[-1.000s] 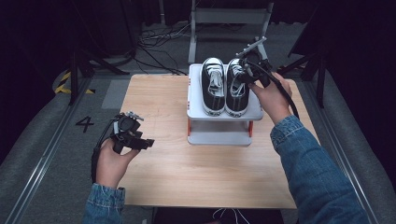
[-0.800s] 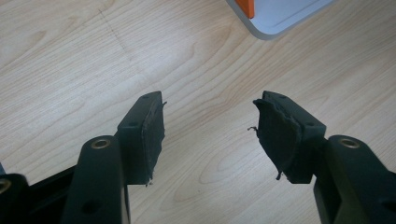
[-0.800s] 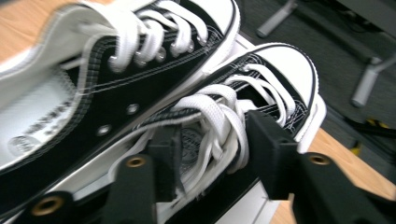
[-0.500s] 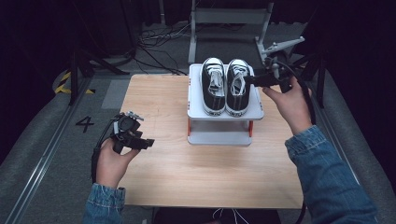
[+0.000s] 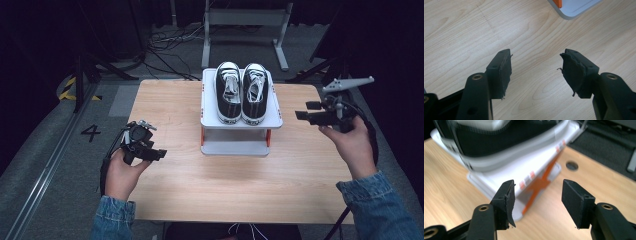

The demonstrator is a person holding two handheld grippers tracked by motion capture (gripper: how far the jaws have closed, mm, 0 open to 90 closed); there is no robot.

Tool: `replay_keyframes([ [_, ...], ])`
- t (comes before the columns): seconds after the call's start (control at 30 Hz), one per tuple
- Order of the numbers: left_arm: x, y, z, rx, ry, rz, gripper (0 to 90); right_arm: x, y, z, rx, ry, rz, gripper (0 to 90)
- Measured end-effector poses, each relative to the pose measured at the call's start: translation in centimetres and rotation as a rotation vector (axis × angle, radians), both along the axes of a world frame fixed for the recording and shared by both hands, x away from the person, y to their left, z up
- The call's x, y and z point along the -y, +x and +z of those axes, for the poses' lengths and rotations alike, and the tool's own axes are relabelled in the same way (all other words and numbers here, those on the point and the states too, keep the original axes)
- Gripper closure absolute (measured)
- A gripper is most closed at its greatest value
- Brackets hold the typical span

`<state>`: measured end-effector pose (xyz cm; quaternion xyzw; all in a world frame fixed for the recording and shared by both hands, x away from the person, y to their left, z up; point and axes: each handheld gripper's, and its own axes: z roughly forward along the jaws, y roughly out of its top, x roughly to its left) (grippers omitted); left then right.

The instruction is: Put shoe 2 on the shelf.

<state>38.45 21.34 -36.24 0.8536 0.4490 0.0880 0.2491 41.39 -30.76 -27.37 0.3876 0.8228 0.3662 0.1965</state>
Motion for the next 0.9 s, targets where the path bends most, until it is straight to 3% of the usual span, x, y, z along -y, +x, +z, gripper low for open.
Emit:
replay_keyframes([
  [0.23, -0.2, 0.2, -0.6, -0.010, 0.005, 0.017, 40.4, 4.1, -1.4, -5.2, -0.061, 0.023, -0.027, 44.0],
  [0.37, -0.3, 0.3, -1.1, -0.010, 0.006, 0.026, 40.1, 6.3, -1.8, -7.8, -0.097, 0.044, -0.074, 45.2],
  [0.53, -0.4, 0.4, -1.4, -0.010, 0.008, 0.018, 39.8, 7.9, -2.0, -10.6, -0.132, 0.060, -0.116, 45.3],
  [0.6, -0.4, 0.4, -1.5, -0.007, 0.010, 0.020, 39.7, 8.1, -1.9, -11.6, -0.159, 0.042, -0.116, 45.7],
  [0.67, -0.4, 0.5, -1.8, -0.011, 0.009, 0.022, 39.7, 8.3, -2.0, -12.7, -0.149, 0.006, -0.121, 45.8],
  [0.9, -0.6, 0.4, -2.1, -0.011, 0.007, 0.028, 39.5, 8.6, -1.9, -15.6, -0.186, -0.031, -0.140, 45.1],
])
